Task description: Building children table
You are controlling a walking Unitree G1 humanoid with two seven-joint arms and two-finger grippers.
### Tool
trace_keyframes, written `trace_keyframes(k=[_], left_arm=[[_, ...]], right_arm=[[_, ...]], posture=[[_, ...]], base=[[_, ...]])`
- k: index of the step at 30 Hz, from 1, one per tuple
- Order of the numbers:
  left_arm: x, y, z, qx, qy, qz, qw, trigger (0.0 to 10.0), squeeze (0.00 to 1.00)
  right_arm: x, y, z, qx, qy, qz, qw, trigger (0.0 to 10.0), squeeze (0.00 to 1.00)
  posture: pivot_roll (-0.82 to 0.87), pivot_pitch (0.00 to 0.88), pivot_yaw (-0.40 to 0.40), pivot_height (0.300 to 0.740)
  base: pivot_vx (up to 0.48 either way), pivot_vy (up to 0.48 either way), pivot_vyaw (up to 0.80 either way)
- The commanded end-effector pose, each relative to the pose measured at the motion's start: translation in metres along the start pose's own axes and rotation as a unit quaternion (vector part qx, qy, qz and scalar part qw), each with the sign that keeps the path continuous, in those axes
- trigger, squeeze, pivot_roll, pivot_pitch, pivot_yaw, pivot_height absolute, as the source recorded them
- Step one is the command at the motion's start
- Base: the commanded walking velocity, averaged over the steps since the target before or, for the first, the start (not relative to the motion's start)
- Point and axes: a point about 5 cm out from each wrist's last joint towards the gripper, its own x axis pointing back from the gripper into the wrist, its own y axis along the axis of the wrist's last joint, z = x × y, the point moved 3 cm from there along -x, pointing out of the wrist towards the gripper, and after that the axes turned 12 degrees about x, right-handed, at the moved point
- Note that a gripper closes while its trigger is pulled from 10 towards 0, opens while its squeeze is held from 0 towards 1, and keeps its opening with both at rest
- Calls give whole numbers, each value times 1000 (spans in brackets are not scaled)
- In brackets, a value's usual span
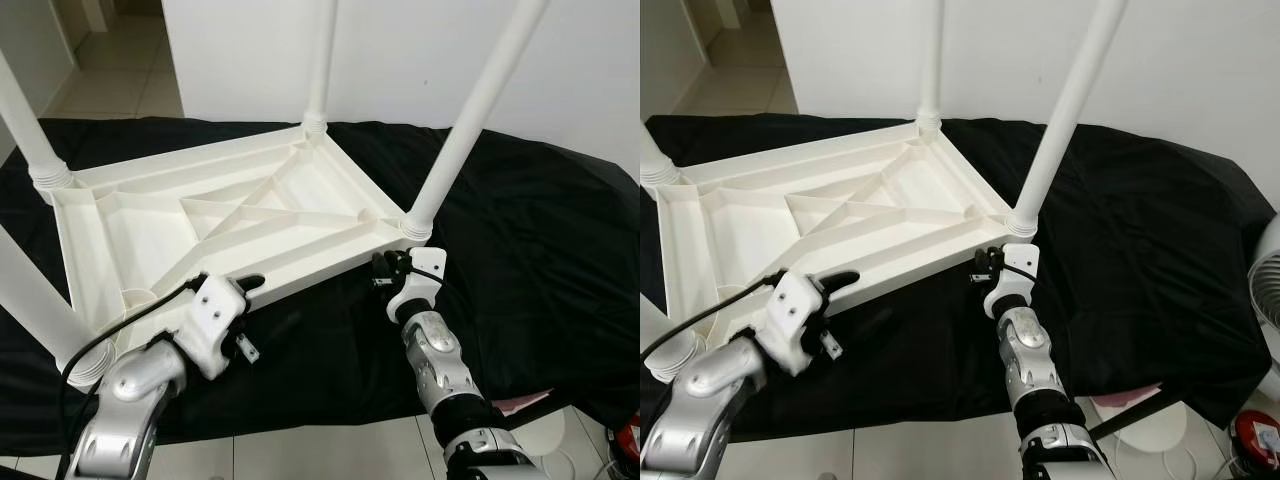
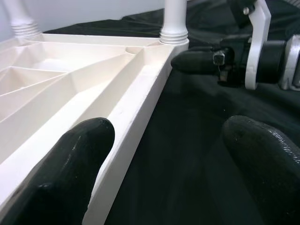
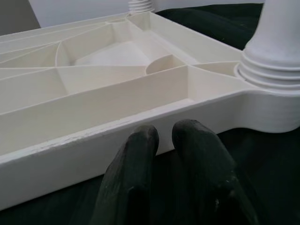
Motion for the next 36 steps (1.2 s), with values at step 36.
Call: trace_keyframes(k=[36], left_arm=[[186, 26, 35, 120, 107, 102, 982, 10000, 0]], right_arm=[[-8, -6, 5, -2, 19, 12, 1000, 10000, 0]], posture=[[251, 112, -101, 740]], base=[[0, 0, 0]])
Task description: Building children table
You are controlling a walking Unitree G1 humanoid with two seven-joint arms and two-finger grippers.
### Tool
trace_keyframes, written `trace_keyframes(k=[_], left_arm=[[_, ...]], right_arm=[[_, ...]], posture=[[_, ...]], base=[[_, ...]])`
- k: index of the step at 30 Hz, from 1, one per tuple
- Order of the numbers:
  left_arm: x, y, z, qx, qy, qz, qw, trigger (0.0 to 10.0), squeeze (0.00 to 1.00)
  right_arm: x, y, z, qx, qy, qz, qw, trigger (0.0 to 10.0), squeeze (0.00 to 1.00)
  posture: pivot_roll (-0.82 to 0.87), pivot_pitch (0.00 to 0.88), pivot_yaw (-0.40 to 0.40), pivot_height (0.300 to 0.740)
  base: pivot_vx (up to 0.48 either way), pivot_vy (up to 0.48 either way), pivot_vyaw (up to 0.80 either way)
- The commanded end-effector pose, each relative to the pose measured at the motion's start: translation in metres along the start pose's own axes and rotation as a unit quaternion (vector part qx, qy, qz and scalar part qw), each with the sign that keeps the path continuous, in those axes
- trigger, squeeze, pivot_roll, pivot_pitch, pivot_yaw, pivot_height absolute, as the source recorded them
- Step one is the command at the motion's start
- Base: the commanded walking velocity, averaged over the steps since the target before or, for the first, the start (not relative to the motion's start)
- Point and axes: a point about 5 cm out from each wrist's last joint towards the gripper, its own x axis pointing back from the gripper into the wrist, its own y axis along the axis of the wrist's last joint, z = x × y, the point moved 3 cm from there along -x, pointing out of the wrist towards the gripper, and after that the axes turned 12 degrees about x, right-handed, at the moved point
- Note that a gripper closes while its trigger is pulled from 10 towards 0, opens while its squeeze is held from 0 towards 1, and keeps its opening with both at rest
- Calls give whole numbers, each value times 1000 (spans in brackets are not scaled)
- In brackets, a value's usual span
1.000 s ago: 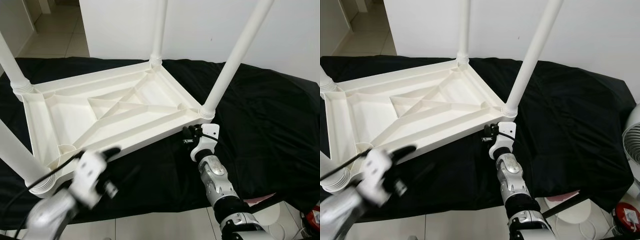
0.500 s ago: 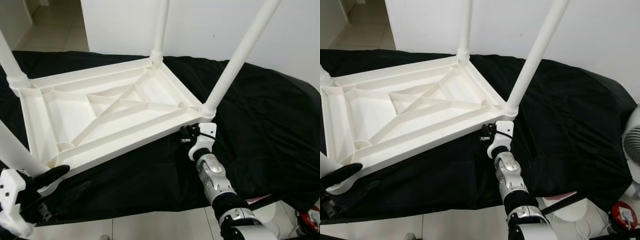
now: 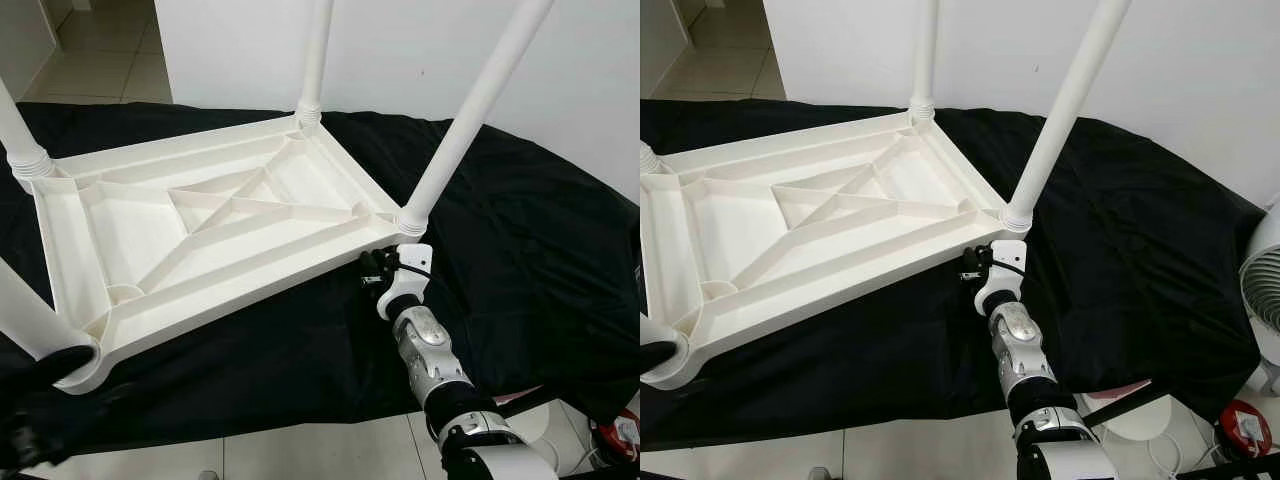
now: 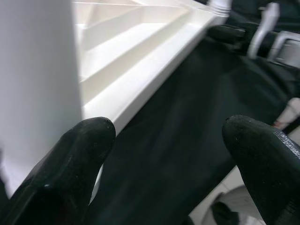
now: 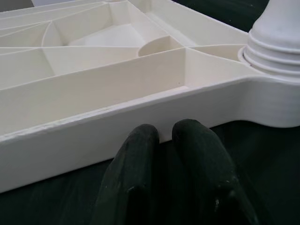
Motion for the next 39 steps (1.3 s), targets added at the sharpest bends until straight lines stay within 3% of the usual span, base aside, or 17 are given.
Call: trace_keyframes(k=[1, 6, 8, 12, 13, 17, 20, 23, 24, 27, 28, 31, 32, 35, 39], left_arm=[[15, 1, 12, 1, 33, 13, 999, 10000, 0], [36, 1, 37, -13, 104, 29, 994, 10000, 0], [42, -3, 53, 1, 153, 37, 988, 10000, 0], [45, -3, 87, -30, 250, 39, 967, 10000, 0], [44, 0, 95, -42, 275, 36, 960, 10000, 0], [43, 3, 103, -57, 297, 34, 953, 10000, 0], [33, 14, 131, -109, 360, 23, 926, 10000, 0], [32, 19, 138, -127, 380, 19, 916, 10000, 0], [30, 25, 145, -129, 398, 2, 908, 10000, 0], [25, 33, 151, -133, 414, -21, 900, 10000, 0], [15, 42, 155, -146, 421, -45, 894, 10000, 0], [4, 50, 156, -156, 419, -66, 892, 10000, 0], [-10, 57, 153, -159, 403, -86, 897, 10000, 0], [-51, 65, 128, -158, 307, -122, 931, 10000, 0], [-76, 57, 103, -150, 209, -130, 958, 10000, 0]], right_arm=[[0, -2, -2, 0, -3, 2, 1000, 10000, 0], [-1, -1, -2, -1, -3, 2, 1000, 10000, 0], [-2, -1, -1, -2, -2, 0, 1000, 10000, 0], [-4, 2, 1, -4, 0, -3, 1000, 10000, 0], [-4, 2, 1, -4, 0, -4, 1000, 10000, 0], [-4, 2, 1, -4, -1, -5, 1000, 10000, 0], [-5, 3, 1, -5, -2, -7, 1000, 10000, 0], [-5, 4, 1, -5, -2, -8, 1000, 10000, 0], [-5, 4, 1, -5, -3, -9, 1000, 10000, 0], [-6, 5, -1, -5, -6, -9, 1000, 10000, 0], [-5, 4, -2, -4, -8, -10, 1000, 10000, 0], [-5, 4, -3, -4, -10, -10, 1000, 10000, 0], [-5, 4, -3, -4, -11, -10, 1000, 10000, 0], [-3, 3, -5, -4, -14, -10, 1000, 10000, 0], [-3, 2, -6, -4, -17, -10, 1000, 10000, 0]], posture=[[263, 111, -98, 740], [270, 109, -96, 740], [268, 105, -94, 740], [264, 101, -92, 740], [262, 101, -91, 740], [262, 101, -91, 740], [243, 94, -89, 740], [241, 94, -86, 740], [238, 92, -86, 740], [234, 92, -85, 740], [231, 92, -83, 740], [228, 91, -81, 740], [228, 91, -81, 740], [216, 86, -75, 740], [213, 82, -75, 740]], base=[[0, 0, 0], [0, 0, 0], [0, 0, 0], [0, 0, 0], [0, 0, 0], [0, 0, 0], [0, 0, 0], [0, 0, 0], [0, 0, 0], [0, 0, 0], [0, 0, 0], [0, 0, 0], [0, 0, 0], [0, 0, 0], [0, 0, 0]])
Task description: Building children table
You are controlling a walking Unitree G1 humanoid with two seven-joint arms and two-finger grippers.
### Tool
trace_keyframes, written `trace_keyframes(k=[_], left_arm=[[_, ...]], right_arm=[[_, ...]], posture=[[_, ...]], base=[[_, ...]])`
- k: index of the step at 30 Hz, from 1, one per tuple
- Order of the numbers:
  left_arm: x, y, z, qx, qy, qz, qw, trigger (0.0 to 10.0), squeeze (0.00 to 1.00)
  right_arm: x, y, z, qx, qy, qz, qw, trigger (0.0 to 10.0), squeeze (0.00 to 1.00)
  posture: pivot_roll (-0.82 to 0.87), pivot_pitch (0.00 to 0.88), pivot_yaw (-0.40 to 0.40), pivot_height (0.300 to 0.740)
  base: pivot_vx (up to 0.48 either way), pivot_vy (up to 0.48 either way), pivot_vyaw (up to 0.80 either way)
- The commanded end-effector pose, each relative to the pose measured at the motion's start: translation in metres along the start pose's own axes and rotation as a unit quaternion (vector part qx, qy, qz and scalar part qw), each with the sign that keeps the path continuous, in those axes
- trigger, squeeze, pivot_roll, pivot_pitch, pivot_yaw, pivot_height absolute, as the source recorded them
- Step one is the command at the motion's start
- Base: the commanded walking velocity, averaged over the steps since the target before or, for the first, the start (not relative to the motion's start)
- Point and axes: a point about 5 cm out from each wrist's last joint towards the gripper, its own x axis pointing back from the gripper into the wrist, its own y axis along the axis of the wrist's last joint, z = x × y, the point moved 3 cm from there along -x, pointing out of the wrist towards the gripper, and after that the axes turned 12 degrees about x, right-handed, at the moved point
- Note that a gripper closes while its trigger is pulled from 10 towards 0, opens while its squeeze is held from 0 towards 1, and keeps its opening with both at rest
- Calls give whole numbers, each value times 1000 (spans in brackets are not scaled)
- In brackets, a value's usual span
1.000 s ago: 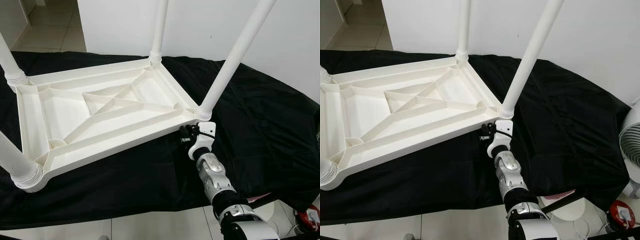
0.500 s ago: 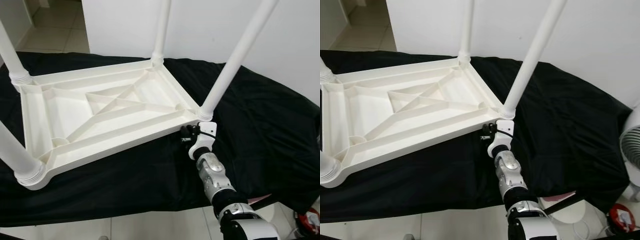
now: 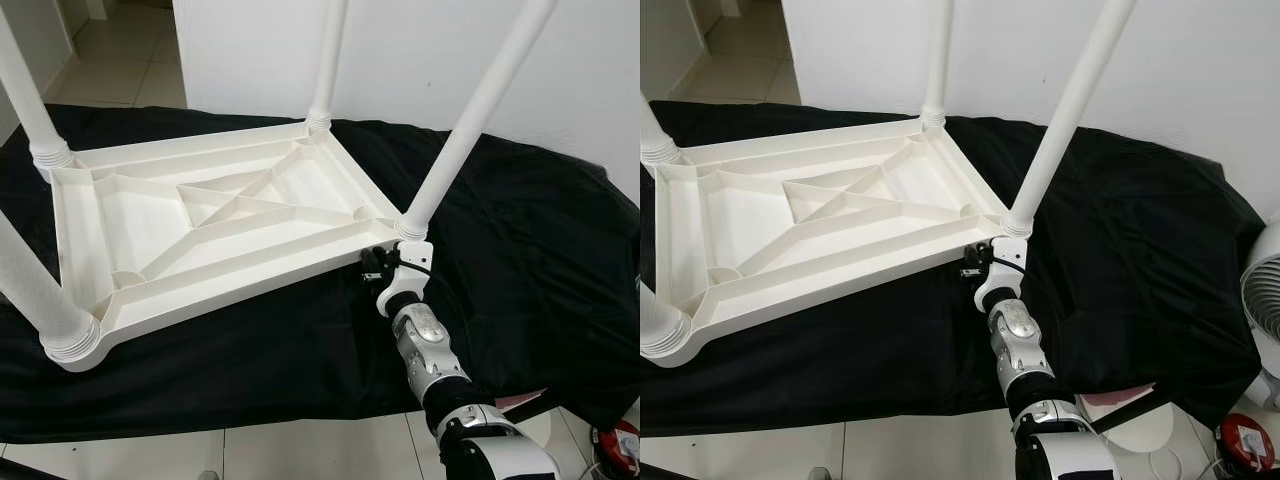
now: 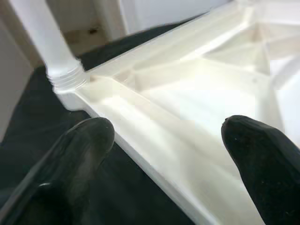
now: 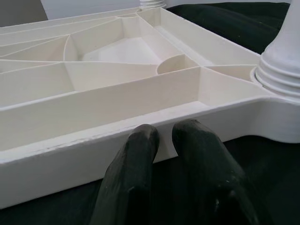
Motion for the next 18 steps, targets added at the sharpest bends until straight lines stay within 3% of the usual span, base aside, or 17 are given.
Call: trace_keyframes(k=[1, 6, 9, 12, 18], left_arm=[[-2, -1, -7, 8, -4, -10, 1000, 10000, 0], [-2, -7, -47, 47, -119, -5, 992, 10000, 0], [0, -8, -58, 56, -151, 0, 987, 10000, 0], [6, -11, -89, 77, -221, 10, 972, 10000, 0], [11, -14, -121, 100, -254, 17, 962, 10000, 0]], right_arm=[[2, -2, -5, -3, -10, 0, 1000, 10000, 0], [2, -2, -6, 0, -11, 2, 1000, 10000, 0], [2, -3, -7, 1, -11, 3, 1000, 10000, 0], [1, -5, -9, 5, -27, 10, 1000, 10000, 0], [-1, -12, -19, 20, -88, 48, 995, 10000, 0]], posture=[[213, 82, -75, 740], [210, 76, -75, 740], [209, 70, -71, 740], [210, 64, -68, 740], [210, 57, -64, 740]], base=[[0, 0, 0], [0, 0, 0], [0, 0, 0], [0, 0, 0], [0, 0, 0]])
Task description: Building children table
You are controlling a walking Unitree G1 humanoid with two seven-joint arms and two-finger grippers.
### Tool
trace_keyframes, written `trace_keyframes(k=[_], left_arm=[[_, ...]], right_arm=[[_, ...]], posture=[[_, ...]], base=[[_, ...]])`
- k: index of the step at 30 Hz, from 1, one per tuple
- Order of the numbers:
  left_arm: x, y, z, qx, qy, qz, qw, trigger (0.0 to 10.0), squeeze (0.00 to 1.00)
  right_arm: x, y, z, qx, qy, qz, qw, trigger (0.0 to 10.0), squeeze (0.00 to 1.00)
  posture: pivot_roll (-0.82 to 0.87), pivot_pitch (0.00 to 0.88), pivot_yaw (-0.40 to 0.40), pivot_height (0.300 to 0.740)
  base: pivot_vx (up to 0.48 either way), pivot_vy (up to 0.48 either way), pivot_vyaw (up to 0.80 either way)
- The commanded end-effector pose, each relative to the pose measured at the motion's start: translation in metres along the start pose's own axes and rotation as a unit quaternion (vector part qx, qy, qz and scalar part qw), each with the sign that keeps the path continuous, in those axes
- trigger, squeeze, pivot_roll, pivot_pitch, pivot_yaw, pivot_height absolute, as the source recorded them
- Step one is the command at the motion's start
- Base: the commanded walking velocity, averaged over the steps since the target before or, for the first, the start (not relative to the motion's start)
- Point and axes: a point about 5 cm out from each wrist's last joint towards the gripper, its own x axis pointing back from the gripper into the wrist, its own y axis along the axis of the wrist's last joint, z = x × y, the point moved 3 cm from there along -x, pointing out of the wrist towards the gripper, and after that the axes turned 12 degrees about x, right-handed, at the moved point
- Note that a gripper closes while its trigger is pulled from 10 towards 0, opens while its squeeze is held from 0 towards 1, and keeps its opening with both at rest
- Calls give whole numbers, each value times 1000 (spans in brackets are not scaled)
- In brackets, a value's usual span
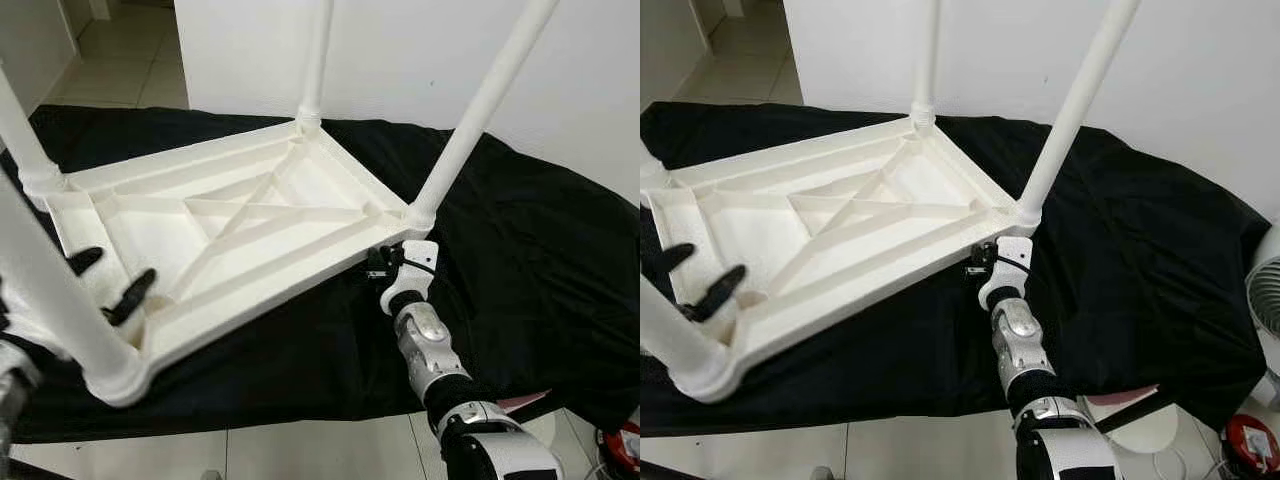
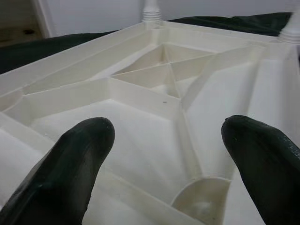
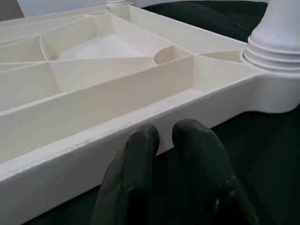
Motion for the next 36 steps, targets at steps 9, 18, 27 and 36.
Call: trace_keyframes(k=[9, 18, 27, 36], left_arm=[[-8, -7, -54, 20, -141, 21, 990, 10000, 0], [-19, -2, -99, 45, -181, 12, 982, 10000, 0], [-38, 6, -122, 40, -189, -4, 981, 10000, 0], [-54, 1, -97, 20, -97, 2, 995, 10000, 0]], right_arm=[[-9, -8, -3, -3, -20, 57, 998, 10000, 0], [-28, 15, 10, -8, 27, 53, 998, 10000, 0], [-40, 30, 23, 1, 71, 65, 995, 10000, 0], [-37, 30, 5, -16, 32, 39, 999, 10000, 0]], posture=[[213, 48, -67, 740], [211, 58, -68, 740], [213, 60, -81, 740], [203, 70, -94, 740]], base=[[0, 0, 0], [0, 0, 0], [0, 0, 0], [0, 0, 0]])
